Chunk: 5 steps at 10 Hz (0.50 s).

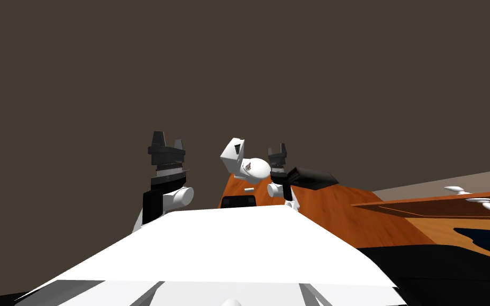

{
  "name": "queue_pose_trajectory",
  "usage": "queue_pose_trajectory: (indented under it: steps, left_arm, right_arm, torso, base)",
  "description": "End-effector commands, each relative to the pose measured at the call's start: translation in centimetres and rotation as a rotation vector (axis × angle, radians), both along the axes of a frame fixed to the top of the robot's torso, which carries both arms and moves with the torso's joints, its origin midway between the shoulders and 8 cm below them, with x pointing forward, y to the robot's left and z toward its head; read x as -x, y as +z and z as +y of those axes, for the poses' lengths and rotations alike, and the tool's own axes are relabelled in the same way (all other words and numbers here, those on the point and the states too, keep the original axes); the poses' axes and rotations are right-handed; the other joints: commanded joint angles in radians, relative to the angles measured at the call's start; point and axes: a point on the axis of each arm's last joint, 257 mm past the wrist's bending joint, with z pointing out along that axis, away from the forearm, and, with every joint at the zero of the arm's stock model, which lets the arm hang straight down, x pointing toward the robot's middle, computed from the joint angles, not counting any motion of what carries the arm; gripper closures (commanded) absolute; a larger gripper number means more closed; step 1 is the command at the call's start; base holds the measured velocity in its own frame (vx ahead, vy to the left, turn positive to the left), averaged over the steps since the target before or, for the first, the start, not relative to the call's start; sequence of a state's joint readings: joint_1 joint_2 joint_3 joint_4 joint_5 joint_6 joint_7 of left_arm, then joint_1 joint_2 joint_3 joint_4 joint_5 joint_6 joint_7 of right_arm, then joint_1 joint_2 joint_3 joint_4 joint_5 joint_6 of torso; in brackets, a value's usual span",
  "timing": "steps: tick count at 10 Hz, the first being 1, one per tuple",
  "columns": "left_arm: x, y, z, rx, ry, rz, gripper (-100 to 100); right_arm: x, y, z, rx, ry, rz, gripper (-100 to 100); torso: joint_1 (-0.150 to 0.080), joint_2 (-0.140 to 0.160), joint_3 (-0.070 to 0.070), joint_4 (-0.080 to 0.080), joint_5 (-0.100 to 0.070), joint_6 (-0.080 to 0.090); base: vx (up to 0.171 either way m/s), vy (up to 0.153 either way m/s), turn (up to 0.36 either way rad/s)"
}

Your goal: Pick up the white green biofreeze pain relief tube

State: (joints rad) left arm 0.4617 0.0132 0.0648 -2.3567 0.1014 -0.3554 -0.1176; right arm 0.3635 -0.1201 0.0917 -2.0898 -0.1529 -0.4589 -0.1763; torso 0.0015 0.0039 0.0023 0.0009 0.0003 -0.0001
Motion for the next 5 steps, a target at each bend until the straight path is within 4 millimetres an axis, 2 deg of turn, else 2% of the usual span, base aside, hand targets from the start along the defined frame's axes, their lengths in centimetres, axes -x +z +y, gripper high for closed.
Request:
queue_pose_trajectory:
  steps: [1, 2, 3, 4, 5]
  left_arm:
    - [0.0, 0.0, 0.0, 0.000, 0.000, 0.000, 0]
    - [0.0, 0.0, 0.0, 0.000, 0.000, 0.000, 0]
    - [0.0, 0.0, 0.0, 0.000, 0.000, 0.000, 0]
    - [0.0, 0.0, 0.0, 0.000, 0.000, 0.000, 0]
    - [0.0, 0.0, 0.0, 0.000, 0.000, 0.000, 0]
  right_arm:
    - [-1.8, -1.8, 0.4, -0.023, 0.029, 0.056, -100]
    - [-2.0, -2.3, 0.3, -0.023, 0.027, 0.068, -100]
    - [-3.3, -3.6, 0.6, -0.041, 0.047, 0.109, -100]
    - [-3.4, -3.9, 0.5, -0.041, 0.046, 0.116, -100]
    - [-4.8, -5.4, 0.8, -0.060, 0.066, 0.161, -100]
  torso:
    - [0.000, 0.000, 0.000, 0.000, 0.000, 0.000]
    - [0.000, 0.001, 0.001, 0.000, 0.000, 0.000]
    - [0.000, 0.000, 0.000, 0.000, 0.000, 0.000]
    - [0.000, 0.000, 0.000, 0.000, 0.000, 0.000]
    - [0.000, -0.001, 0.000, 0.000, 0.000, 0.000]
  base:
    - [-0.086, 0.028, -0.055]
    - [-0.063, 0.021, -0.027]
    - [-0.065, 0.026, -0.047]
    - [-0.055, 0.025, -0.029]
    - [-0.062, 0.019, -0.045]
